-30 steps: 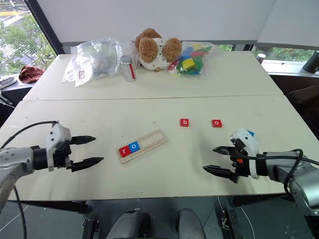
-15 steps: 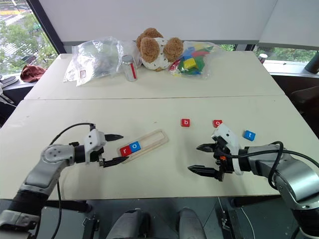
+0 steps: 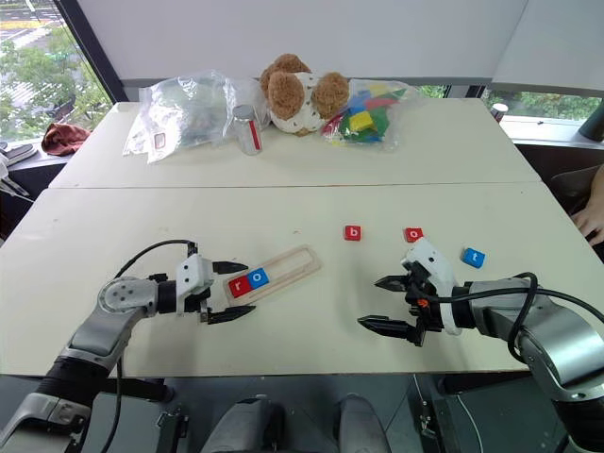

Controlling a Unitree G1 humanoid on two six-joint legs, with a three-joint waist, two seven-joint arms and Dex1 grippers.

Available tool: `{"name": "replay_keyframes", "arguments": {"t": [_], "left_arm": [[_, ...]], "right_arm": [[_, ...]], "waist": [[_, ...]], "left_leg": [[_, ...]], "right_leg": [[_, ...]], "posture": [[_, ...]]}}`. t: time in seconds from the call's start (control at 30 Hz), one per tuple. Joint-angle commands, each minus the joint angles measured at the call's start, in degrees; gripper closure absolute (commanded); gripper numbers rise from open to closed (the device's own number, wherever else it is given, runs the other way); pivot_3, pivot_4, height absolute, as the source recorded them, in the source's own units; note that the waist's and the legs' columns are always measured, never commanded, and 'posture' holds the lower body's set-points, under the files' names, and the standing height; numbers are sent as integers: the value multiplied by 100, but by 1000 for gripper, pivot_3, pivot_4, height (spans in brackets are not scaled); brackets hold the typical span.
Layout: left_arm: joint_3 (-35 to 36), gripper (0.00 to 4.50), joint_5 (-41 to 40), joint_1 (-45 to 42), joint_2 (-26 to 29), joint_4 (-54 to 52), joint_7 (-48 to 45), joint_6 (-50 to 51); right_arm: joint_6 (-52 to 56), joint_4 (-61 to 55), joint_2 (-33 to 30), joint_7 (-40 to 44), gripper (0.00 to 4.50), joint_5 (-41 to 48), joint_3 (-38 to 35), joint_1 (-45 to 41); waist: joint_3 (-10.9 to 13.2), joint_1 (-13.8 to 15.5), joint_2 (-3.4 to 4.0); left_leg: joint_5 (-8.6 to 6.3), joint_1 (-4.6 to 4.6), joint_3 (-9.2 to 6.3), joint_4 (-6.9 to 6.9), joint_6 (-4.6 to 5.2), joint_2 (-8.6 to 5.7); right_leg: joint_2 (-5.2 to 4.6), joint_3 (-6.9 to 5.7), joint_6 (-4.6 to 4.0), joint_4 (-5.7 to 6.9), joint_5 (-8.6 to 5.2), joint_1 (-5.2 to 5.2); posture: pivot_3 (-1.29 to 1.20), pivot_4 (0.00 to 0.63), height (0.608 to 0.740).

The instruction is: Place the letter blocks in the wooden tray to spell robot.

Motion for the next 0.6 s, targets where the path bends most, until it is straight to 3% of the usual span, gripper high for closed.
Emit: {"name": "replay_keyframes", "arguments": {"t": [0.03, 0.1, 0.37, 0.6], "left_arm": [[-45, 1528, 176, 3, 1, 341, 71, -13], [-48, 2059, 160, -100, -16, 416, 44, -38], [-466, 2059, 386, -1303, -177, 1595, -732, -776], [-810, 2059, 763, -2713, -964, 3530, -1365, -1827]], "right_arm": [[-118, -66, -55, -2, 0, -4, -131, -4], [-116, -62, -58, -20, 0, -7, -142, 8], [-257, 135, -89, -174, 0, -162, -451, 221], [-318, 67, 30, -505, 0, -288, -827, 589]], "waist": [[-1, -2, 1], [-3, 0, 3], [-3, 19, 3], [-2, 32, -1]], "left_leg": [[0, 3, -1, 2, 0, 0], [0, 14, -2, 3, 0, 0], [1, 25, -10, 13, 1, 0], [-1, -2, -11, 13, 5, -8]], "right_leg": [[0, -1, 0, 1, 0, 4], [0, 0, 0, 3, 0, 16], [-1, -9, -1, 1, 0, 36], [4, -15, 3, -3, 1, 14]], "posture": [[0, 150, 740], [0, 150, 740], [0, 150, 740], [0, 150, 740]]}}
